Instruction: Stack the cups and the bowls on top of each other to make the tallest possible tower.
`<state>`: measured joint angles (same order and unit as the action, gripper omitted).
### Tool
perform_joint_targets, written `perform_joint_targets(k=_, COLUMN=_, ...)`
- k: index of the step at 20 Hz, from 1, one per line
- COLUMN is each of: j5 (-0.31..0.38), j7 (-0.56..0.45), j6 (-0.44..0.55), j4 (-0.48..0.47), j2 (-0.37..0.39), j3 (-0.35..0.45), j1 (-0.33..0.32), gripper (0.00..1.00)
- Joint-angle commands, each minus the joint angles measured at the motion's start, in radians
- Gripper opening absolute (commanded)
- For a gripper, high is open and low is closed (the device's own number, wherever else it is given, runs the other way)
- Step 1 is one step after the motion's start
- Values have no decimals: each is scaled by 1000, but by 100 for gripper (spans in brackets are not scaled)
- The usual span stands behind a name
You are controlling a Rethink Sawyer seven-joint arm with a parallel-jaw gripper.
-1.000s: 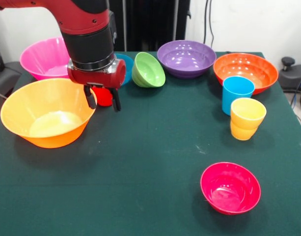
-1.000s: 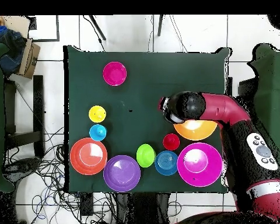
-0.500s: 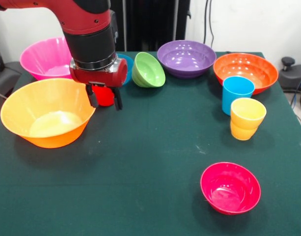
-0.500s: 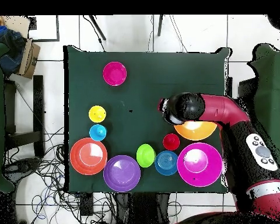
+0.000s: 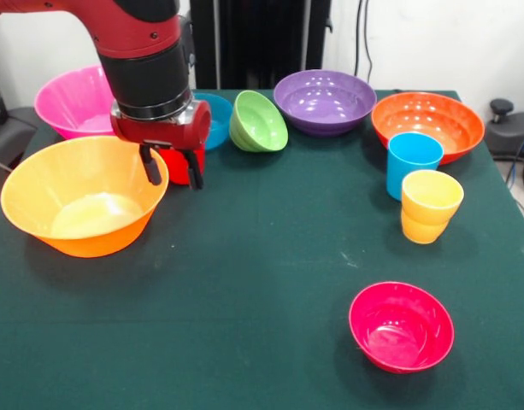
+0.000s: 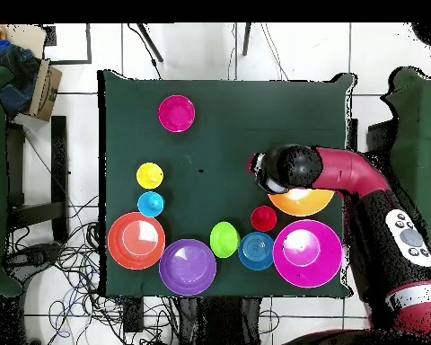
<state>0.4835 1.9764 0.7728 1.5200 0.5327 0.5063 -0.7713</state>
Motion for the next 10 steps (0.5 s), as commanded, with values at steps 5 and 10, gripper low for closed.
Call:
perform_joint_targets(k=5, j5=101, j7=-235, j6=-16, j4=44, j2=-17, j3=38, j1=-4, gripper=100)
perform_joint_targets(k=10, j5=103, j7=-238, j6=-7, j4=39, j2=-10, j3=39, j1=-3, gripper=100)
